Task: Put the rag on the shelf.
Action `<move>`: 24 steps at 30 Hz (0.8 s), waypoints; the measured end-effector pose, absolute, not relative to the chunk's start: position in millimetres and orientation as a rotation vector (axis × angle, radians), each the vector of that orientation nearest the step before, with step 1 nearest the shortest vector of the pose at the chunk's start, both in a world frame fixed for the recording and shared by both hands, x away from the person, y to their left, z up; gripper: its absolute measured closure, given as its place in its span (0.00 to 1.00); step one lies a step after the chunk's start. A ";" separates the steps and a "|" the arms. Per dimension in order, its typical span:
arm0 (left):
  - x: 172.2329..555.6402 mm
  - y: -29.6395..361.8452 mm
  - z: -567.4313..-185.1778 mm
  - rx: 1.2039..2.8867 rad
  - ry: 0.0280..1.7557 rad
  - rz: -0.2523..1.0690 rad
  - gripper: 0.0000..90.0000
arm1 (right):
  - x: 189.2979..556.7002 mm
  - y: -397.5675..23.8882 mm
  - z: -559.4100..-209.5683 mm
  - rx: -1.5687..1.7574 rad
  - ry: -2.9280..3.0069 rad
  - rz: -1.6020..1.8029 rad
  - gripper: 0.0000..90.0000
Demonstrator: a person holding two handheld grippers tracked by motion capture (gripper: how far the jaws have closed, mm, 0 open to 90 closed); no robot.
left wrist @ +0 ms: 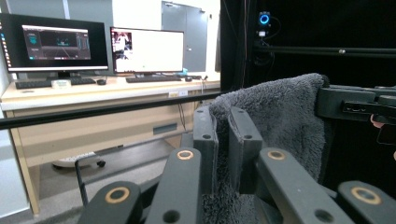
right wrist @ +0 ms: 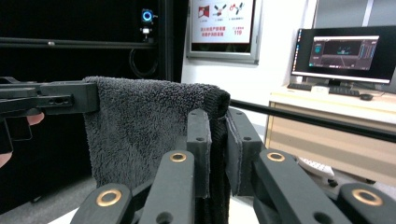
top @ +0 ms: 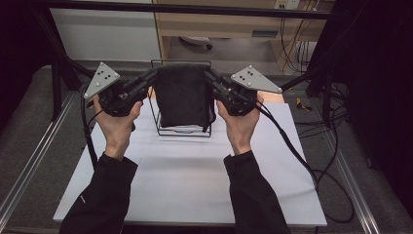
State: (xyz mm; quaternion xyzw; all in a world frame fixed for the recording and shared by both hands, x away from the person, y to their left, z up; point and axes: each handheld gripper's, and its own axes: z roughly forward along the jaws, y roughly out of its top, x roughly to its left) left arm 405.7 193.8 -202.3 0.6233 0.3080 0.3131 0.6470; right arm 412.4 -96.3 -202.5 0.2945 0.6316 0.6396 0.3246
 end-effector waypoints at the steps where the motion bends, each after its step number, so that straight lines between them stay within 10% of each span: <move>1: 406.1 193.9 -199.7 1.414 0.698 0.716 0.92 | 413.0 -95.8 -199.7 0.770 1.650 1.678 0.91; 24: 422.5 196.7 -153.7 1.356 0.690 0.785 0.92 | 430.1 -86.0 -156.0 0.726 1.559 1.717 0.91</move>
